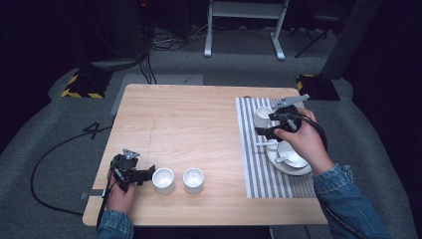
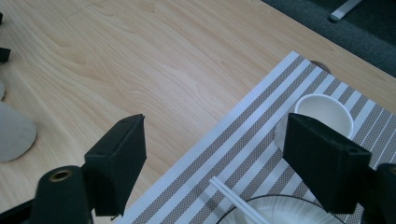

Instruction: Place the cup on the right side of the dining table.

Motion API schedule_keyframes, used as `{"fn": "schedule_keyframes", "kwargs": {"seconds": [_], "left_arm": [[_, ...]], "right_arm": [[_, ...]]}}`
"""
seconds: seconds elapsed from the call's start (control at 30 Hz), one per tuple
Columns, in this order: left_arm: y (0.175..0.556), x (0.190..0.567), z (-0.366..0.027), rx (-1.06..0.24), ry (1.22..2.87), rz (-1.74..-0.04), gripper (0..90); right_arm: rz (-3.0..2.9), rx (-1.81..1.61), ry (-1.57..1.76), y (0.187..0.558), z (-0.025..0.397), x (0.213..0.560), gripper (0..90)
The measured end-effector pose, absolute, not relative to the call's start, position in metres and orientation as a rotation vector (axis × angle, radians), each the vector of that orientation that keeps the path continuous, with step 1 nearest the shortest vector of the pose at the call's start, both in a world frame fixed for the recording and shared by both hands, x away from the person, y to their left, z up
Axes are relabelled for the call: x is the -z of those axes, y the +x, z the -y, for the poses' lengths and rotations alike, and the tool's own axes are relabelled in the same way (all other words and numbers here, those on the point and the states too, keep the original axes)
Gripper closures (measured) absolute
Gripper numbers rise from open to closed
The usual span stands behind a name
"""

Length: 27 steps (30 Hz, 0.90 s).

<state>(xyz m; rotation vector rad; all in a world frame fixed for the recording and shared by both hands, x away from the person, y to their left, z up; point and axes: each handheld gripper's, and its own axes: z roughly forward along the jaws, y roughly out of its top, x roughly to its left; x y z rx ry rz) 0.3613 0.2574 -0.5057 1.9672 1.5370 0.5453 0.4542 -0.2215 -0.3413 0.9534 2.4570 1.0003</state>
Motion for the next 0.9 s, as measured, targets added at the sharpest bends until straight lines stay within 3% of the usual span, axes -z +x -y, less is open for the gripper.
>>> {"fn": "schedule_keyframes", "kwargs": {"seconds": [0.9], "left_arm": [[0.361, 0.506, -0.257, -0.545, 1.967, -1.537, 0.3]], "right_arm": [[-2.525, -0.946, 0.894, 0.396, 0.236, 0.365, 21.8]]}}
